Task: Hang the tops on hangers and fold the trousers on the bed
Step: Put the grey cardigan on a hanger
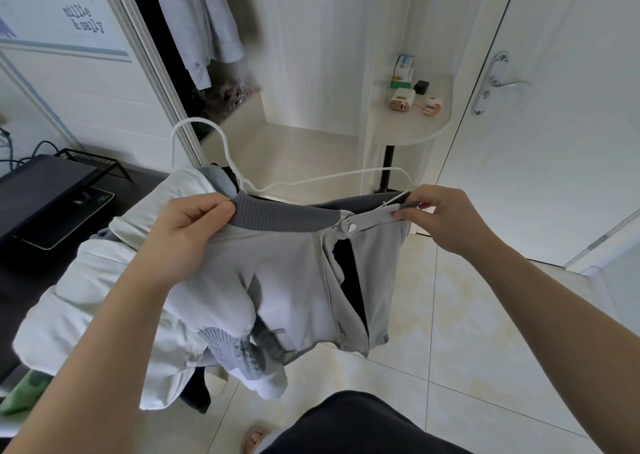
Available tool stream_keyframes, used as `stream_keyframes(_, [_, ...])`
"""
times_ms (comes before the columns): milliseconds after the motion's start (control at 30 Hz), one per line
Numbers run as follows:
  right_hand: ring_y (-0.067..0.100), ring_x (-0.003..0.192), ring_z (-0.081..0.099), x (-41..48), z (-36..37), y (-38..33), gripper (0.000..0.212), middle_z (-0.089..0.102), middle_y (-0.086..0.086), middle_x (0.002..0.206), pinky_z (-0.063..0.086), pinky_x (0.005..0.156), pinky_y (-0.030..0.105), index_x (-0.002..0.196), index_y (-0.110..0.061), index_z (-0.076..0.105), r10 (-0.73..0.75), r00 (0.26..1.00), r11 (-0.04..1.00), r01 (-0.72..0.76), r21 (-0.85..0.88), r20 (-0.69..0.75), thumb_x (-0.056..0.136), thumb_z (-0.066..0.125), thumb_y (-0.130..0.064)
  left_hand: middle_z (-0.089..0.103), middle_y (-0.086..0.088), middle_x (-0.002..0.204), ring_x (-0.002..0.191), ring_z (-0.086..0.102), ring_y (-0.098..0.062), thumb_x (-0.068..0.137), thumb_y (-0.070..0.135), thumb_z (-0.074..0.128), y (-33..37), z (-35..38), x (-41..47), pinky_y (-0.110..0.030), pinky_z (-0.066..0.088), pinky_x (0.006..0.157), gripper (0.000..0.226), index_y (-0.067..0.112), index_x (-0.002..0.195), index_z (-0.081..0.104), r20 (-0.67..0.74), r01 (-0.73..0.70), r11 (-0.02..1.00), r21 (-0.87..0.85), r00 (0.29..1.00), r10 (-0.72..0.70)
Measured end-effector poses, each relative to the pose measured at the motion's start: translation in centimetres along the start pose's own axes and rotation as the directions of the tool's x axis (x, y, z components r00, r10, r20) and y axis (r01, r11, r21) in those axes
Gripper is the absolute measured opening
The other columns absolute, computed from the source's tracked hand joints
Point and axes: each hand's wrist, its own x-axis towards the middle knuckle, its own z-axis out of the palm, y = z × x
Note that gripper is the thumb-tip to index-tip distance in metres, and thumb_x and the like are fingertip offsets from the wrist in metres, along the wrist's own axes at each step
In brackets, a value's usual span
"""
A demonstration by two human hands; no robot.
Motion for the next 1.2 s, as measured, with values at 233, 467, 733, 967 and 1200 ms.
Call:
stream_keyframes(233, [0.026, 0.080, 0.061, 0.7, -0.8, -1.1, 0.012, 0.066, 0.003, 0.078, 0.051, 0.078, 0.050, 0.079, -0.015, 0.071, -0.019, 1.000, 0.995, 0.021, -0.095, 0.020, 0.085, 0.078, -0.023, 0.044, -0.005, 0.058, 0.060, 0.040, -0.011, 0.100, 0.022, 0.059, -1.3, -0.1, 0.6, -0.026, 0.031, 0.059, 0.038, 0.011, 0.063, 0.058, 0.131, 0.174, 0.960, 0.218, 0.970, -0.205])
stream_keyframes(467, [0.025, 0.080, 0.062, 1.6, -1.2, -6.1, 0.008, 0.068, 0.004, 0.081, 0.051, 0.078, 0.044, 0.084, -0.008, 0.073, -0.235, 0.968, 0.937, 0.249, -0.247, 0.085, 0.088, 0.074, -0.015, 0.053, 0.007, 0.058, 0.068, 0.056, -0.018, 0.100, 0.024, 0.056, -2.9, 4.9, 1.3, -0.033, 0.039, 0.066, 0.043, 0.022, 0.057, 0.054, 0.230, 0.105, 0.789, 0.605, 0.926, -0.300])
stream_keyframes(733, [0.011, 0.066, 0.052, 2.1, -2.8, -15.0, 0.024, 0.058, -0.005, 0.070, 0.037, 0.059, 0.022, 0.078, -0.017, 0.068, -0.038, 0.863, 0.859, 0.286, -0.424, 0.504, 0.088, 0.072, -0.039, 0.072, -0.004, 0.084, 0.083, 0.063, -0.028, 0.102, 0.031, 0.052, -1.3, 7.0, 2.5, -0.039, 0.049, 0.072, 0.025, 0.018, 0.096, 0.073, -0.200, 0.117, 0.857, 0.502, 0.980, -0.017])
stream_keyframes(967, [0.010, 0.068, 0.058, 2.9, -3.6, -16.8, 0.028, 0.065, -0.003, 0.072, 0.042, 0.062, 0.020, 0.081, -0.010, 0.072, -0.233, 0.863, 0.883, 0.381, -0.275, 0.448, 0.088, 0.074, -0.037, 0.072, 0.011, 0.080, 0.078, 0.065, -0.012, 0.096, 0.040, 0.048, 0.6, 7.1, 4.0, -0.035, 0.048, 0.072, 0.029, 0.027, 0.091, 0.073, 0.104, -0.128, 0.889, 0.440, 0.990, 0.091])
stream_keyframes(1200, [0.020, 0.132, 0.046, 3.3, -2.6, -10.5, 0.051, 0.049, -0.004, 0.141, 0.036, 0.104, 0.034, 0.134, -0.029, 0.052, -0.290, 0.949, 0.825, 0.312, -0.472, 0.120, 0.091, 0.057, -0.056, 0.073, 0.008, 0.082, 0.081, 0.066, -0.010, 0.099, 0.023, 0.055, 3.5, 5.1, 5.0, -0.022, 0.049, 0.073, 0.023, 0.014, 0.097, 0.076, -0.083, -0.265, 0.934, 0.239, 0.953, 0.292])
